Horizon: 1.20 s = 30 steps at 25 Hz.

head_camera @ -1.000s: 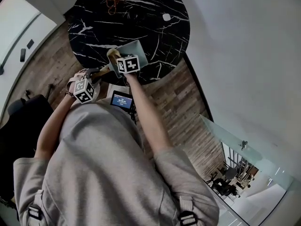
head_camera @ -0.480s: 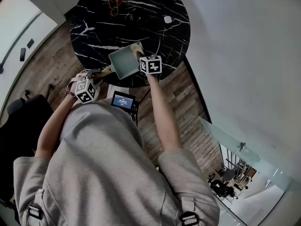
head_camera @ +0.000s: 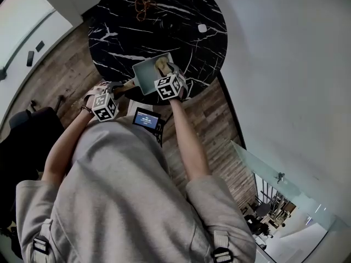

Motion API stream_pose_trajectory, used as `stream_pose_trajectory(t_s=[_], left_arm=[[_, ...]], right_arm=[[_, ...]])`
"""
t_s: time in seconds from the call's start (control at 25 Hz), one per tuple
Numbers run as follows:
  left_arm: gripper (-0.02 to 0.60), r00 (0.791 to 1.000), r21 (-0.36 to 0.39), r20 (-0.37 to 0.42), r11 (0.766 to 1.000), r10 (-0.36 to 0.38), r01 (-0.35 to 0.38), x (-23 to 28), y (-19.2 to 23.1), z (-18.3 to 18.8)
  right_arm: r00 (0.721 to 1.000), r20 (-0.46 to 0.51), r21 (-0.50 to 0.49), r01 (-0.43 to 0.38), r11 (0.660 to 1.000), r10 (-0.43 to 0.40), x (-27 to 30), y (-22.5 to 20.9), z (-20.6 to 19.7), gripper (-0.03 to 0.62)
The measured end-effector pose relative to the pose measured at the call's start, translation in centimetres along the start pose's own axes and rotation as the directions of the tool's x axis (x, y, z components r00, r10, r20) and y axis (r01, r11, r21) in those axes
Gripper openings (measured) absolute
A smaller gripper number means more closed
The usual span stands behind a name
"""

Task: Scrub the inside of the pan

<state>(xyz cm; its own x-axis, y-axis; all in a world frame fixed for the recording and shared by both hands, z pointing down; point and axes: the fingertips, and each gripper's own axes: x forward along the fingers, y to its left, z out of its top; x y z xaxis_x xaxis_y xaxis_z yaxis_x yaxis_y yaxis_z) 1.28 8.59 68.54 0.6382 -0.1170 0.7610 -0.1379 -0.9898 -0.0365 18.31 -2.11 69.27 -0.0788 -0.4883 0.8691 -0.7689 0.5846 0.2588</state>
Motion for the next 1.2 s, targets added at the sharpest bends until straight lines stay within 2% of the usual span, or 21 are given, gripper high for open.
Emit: stream_pose_trajectory(t_s=[0.16, 0.24, 0.48, 0.72, 0.8, 0.88, 1.0, 1.12, 1.2], left_arm=[[0.121, 1.000, 0.002, 0.003, 1.000, -0.004, 0.004, 0.1, -0.2, 0.0], [0.121, 1.000, 0.003, 0.004, 1.000, -0.006, 0.006, 0.0, -0.2, 0.0], [0.121, 1.000, 0.006, 0.004, 1.000, -0.004, 0.004, 0.1, 0.0, 0.0], [0.118, 1.000, -0.001, 0.007, 1.000, 0.002, -0.002, 0.0, 0.0, -0.1], [0.109, 1.000, 0.003, 0.011, 1.000, 0.005, -0.006, 0.0, -0.1, 0.2], [0.053, 0.999, 0.017, 0.025, 1.000, 0.022, -0.022, -0.1, 0.0, 0.7], [0.037, 0.999, 0.027, 0.032, 0.999, 0.036, -0.037, 0.1, 0.3, 1.0], [0.058, 0.999, 0.009, 0.017, 0.999, 0.042, -0.042, 0.3, 0.5, 0.9], [0.119, 0.999, -0.023, 0.017, 0.998, 0.050, -0.050, 0.1, 0.9, 0.6]], right_arm=[[0.992, -0.110, 0.000, -0.055, 0.998, 0.055, 2.4, 0.9, -2.2, 0.206], [0.986, -0.135, 0.019, -0.094, 0.995, 0.096, 2.9, 1.2, -2.6, 0.190], [0.971, -0.126, 0.184, -0.178, 0.967, 0.203, 3.1, 2.1, -2.3, 0.148], [0.964, -0.135, 0.106, -0.215, 0.971, 0.228, 2.8, 5.6, -1.2, 0.101], [0.959, -0.136, 0.111, -0.236, 0.965, 0.250, 2.8, 6.6, -1.1, 0.097], [0.949, -0.131, 0.124, -0.270, 0.955, 0.285, 2.6, 7.6, -0.6, 0.094], [0.931, -0.110, 0.160, -0.329, 0.931, 0.348, 2.6, 9.1, 0.1, 0.092], [0.919, -0.104, 0.206, -0.355, 0.912, 0.381, 2.5, 10.1, 0.4, 0.091], [0.920, -0.105, 0.222, -0.350, 0.910, 0.379, 2.4, 10.2, 0.4, 0.087]])
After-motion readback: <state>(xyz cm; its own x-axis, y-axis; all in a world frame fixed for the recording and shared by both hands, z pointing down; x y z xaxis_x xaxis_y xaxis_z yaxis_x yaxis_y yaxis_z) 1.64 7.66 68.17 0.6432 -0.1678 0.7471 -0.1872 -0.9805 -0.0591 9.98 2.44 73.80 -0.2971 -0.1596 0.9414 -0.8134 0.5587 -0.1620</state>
